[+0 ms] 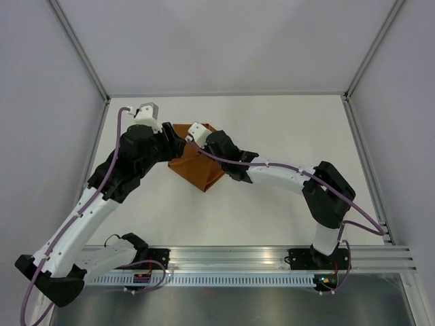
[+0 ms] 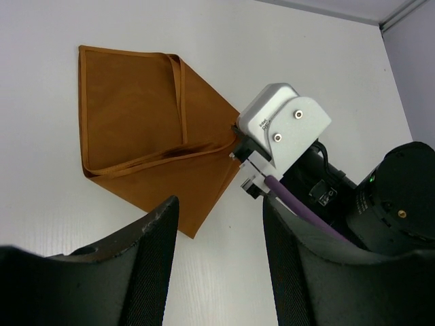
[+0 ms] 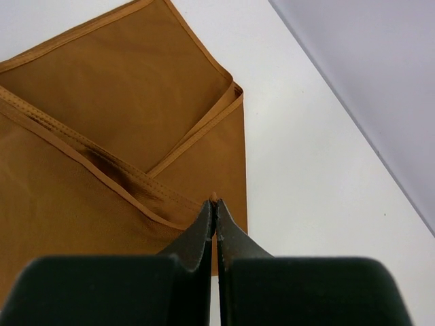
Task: Fold the napkin, place the utensils inside, and roll it up
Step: Fold the napkin at the center of the board.
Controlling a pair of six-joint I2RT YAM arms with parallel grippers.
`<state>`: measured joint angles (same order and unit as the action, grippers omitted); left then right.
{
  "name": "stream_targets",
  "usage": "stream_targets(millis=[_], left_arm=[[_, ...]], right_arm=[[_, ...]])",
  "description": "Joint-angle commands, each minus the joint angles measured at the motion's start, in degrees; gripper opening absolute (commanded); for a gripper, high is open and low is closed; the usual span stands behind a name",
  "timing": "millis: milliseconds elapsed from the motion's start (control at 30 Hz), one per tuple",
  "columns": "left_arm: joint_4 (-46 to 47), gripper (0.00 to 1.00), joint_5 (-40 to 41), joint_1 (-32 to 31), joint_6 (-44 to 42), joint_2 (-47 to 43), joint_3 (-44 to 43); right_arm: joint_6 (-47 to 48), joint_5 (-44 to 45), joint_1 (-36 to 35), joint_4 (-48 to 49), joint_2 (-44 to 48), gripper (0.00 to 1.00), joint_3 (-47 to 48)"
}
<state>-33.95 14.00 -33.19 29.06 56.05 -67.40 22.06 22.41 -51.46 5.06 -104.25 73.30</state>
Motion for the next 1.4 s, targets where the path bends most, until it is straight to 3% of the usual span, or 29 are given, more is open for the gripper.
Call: stream_targets(millis=[0, 433, 1100, 1267, 1333, 1367], left_arm=[[1.17, 0.57, -1.96, -0.12, -1.37, 0.28, 0.77], [5.12, 0.54, -6.43, -0.12, -0.32, 3.45, 6.3], [24.19, 0.51, -16.72, -0.21, 1.35, 17.5, 20.72], [28.32, 0.5, -17.16, -0.38, 1.26, 22.51, 21.25], [29.12, 0.5, -17.08, -0.47, 1.26, 25.24, 20.99], [29.82, 0.5, -17.16, -0.47, 1.26, 26.12, 20.82]], right_arm=[[-0.35, 2.11, 1.18, 0.3, 1.59, 0.0, -0.61], [-0.88, 0.7, 4.79, 0.3, -4.55, 0.0, -0.88], [-5.36, -1.76, 10.33, -3.03, -14.84, 0.01, 3.6], [-8.34, -3.69, 11.99, -6.71, -13.88, 0.2, 4.57], [-9.32, -5.27, 12.44, -8.74, -13.01, 0.22, 5.27], [-10.19, -5.8, 12.87, -9.27, -12.74, 0.29, 5.36]])
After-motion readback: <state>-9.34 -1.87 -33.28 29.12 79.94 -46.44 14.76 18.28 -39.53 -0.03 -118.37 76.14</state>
